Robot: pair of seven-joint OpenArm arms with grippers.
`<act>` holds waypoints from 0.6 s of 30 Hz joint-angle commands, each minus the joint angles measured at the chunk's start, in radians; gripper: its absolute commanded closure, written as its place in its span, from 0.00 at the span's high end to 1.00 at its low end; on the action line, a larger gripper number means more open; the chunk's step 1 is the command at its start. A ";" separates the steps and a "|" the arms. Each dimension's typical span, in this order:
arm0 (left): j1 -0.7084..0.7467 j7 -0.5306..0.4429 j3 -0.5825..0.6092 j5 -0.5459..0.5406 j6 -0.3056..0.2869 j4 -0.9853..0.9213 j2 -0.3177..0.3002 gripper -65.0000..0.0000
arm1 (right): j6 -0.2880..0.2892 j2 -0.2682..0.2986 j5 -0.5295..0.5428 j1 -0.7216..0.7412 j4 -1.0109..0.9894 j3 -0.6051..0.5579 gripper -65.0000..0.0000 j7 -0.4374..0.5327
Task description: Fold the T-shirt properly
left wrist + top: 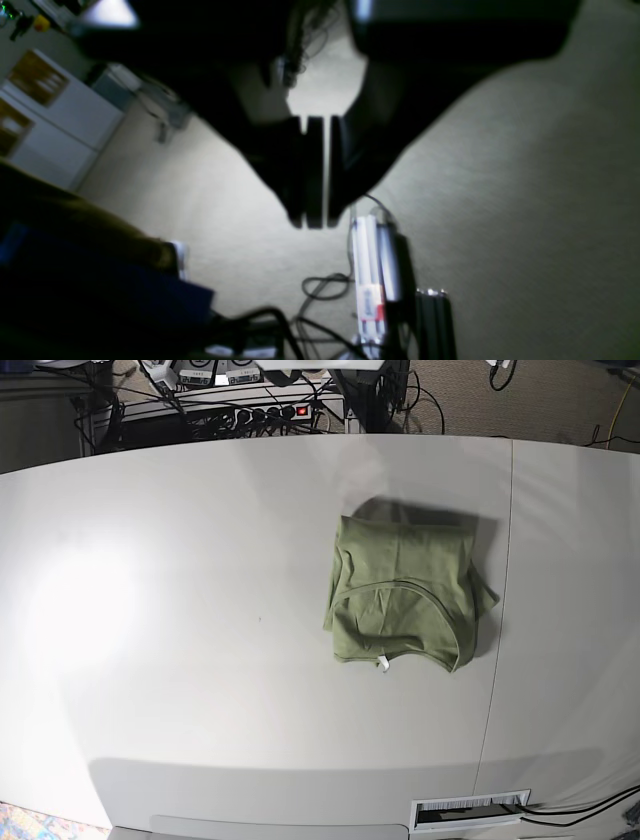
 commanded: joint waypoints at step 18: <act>-0.104 -0.222 0.053 0.323 0.243 -0.217 0.169 0.00 | -0.396 -0.060 -0.163 0.417 -0.706 -0.455 0.00 0.488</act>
